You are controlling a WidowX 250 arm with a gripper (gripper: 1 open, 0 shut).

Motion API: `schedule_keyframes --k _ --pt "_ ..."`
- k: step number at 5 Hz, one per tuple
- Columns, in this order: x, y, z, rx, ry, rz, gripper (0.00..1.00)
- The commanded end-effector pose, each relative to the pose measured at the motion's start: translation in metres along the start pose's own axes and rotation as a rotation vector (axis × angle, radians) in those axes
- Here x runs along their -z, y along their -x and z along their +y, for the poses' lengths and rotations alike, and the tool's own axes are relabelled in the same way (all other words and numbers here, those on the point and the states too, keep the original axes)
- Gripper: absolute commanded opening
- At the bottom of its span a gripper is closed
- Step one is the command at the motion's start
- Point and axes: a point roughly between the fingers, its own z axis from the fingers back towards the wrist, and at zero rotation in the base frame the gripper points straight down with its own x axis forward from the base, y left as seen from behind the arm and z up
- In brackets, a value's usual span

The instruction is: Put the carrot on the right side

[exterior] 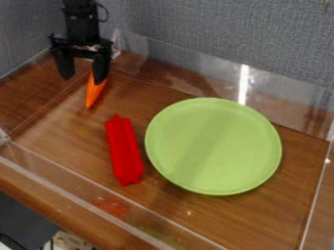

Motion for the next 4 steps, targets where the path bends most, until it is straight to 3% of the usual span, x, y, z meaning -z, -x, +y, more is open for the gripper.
schedule_keyframes --k 1,2,4 --pt "-0.022 -0.013 0.015 0.012 -0.006 -0.065 1.00" --pt "-0.023 -0.019 0.018 0.026 0.007 -0.060 1.00" --pt "-0.016 -0.008 -0.010 -0.001 0.025 -0.062 1.00"
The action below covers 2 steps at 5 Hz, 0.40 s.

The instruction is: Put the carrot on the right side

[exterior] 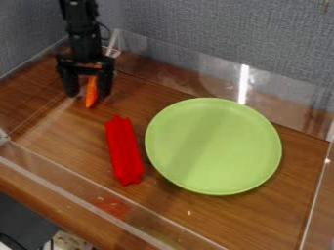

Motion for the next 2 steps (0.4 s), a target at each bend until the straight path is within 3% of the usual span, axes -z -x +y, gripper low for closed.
schedule_keyframes --k 1,2 --pt "-0.049 0.006 -0.015 -0.001 -0.034 -0.123 1.00" --pt "-0.055 -0.005 -0.009 -0.007 -0.034 -0.129 1.00"
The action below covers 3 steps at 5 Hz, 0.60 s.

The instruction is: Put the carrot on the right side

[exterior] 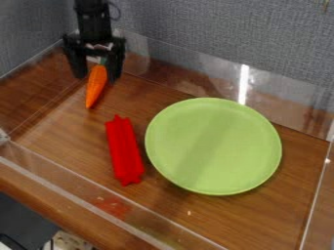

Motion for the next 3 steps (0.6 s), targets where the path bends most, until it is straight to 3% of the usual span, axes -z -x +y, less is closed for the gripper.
schedule_keyframes --k 1,3 --pt "-0.0144 -0.0137 0.0123 -0.012 -0.015 -0.050 1.00" --pt "-0.0127 -0.0136 0.0186 0.000 -0.015 -0.029 1.00"
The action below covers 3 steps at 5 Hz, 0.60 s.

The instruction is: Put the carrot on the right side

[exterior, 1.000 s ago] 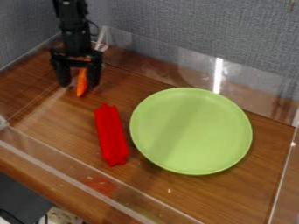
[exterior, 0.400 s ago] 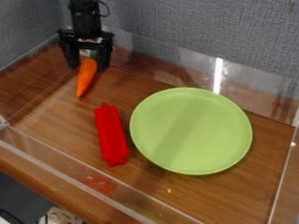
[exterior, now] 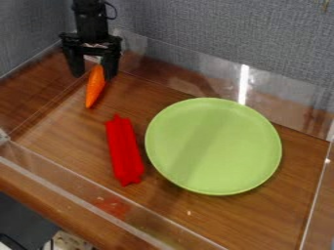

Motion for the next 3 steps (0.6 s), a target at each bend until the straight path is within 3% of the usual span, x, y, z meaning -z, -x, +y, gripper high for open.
schedule_keyframes --k 1,2,3 --pt "-0.010 -0.002 0.010 0.013 -0.018 -0.053 1.00" --pt "0.002 0.001 0.014 0.029 -0.017 -0.042 1.00" --pt "0.003 -0.003 0.018 0.036 -0.016 -0.039 0.00"
